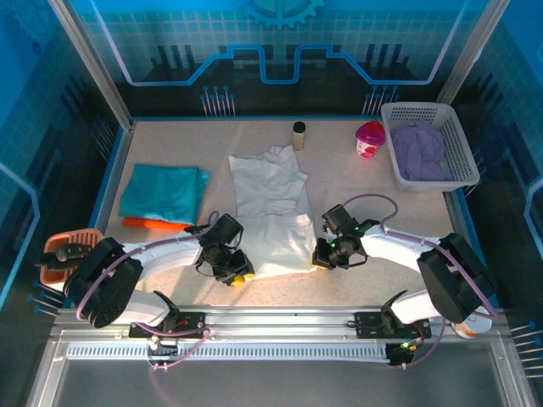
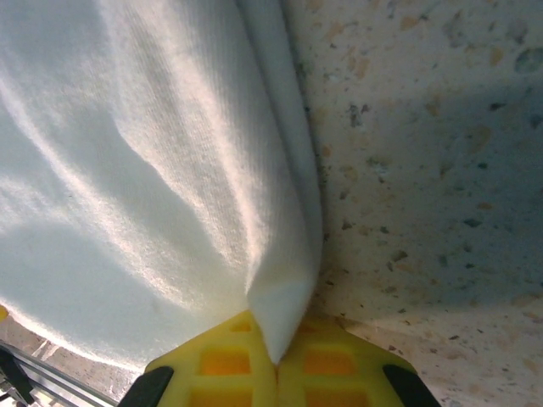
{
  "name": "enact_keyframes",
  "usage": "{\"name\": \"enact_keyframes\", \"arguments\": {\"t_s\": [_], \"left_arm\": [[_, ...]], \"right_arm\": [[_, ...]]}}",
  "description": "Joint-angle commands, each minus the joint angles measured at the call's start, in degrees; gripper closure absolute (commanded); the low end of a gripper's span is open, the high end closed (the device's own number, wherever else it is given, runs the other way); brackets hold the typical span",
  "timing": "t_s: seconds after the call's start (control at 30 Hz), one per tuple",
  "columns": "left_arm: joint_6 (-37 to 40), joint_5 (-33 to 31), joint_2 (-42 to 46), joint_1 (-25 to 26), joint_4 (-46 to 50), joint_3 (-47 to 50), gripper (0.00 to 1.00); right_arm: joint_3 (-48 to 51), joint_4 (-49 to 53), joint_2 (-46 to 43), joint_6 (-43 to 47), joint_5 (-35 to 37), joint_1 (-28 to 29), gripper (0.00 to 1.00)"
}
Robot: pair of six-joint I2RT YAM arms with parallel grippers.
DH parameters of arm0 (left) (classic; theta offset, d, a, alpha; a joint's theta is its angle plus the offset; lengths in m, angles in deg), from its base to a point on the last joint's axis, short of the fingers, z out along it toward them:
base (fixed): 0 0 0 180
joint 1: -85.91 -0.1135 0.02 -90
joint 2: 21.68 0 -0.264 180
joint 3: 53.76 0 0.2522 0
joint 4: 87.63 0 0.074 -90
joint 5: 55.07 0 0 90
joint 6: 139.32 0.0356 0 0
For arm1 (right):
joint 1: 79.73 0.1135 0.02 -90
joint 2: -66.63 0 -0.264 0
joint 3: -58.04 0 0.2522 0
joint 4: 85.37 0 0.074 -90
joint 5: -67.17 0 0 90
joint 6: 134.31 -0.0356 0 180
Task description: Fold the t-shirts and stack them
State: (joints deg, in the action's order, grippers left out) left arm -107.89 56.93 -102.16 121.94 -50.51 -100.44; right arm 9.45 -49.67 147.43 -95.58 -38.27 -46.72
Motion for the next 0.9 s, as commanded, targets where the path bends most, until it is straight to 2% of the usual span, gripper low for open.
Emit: {"name": "enact_keyframes", "arguments": {"t_s": [0.0, 0.13, 0.33, 0.5, 0.67, 0.87], "left_arm": [[-0.6, -1.1, -3.1, 1.3, -6.3, 0.1, 0.73], [-0.7, -2.7, -3.7, 1.3, -6.1, -1.5, 0.8], [0.0, -3.6, -3.4, 1.3, -3.2, -2.9, 0.99], [-0.2, -4.2, 0.9, 2.7, 1.4, -1.6, 1.0], [-3.4, -5.4, 6.2, 8.7, 6.0, -0.4, 1.0], [-12.6, -8.2, 13.3, 18.8, 8.2, 1.6, 1.0]], "right_arm": [[1.3, 0.7, -0.5, -0.9, 0.7, 0.8, 0.98], [1.3, 1.3, -0.9, -0.8, 1.0, 0.9, 0.99], [2.0, 2.4, -3.4, -1.5, 1.5, 1.0, 0.99], [3.2, 4.8, -6.8, -2.7, 2.4, 1.6, 1.0], [5.3, 10.4, -13.0, -5.0, 4.9, 4.9, 1.0], [10.0, 18.2, -26.2, -11.2, 7.2, 8.7, 1.0]]}}
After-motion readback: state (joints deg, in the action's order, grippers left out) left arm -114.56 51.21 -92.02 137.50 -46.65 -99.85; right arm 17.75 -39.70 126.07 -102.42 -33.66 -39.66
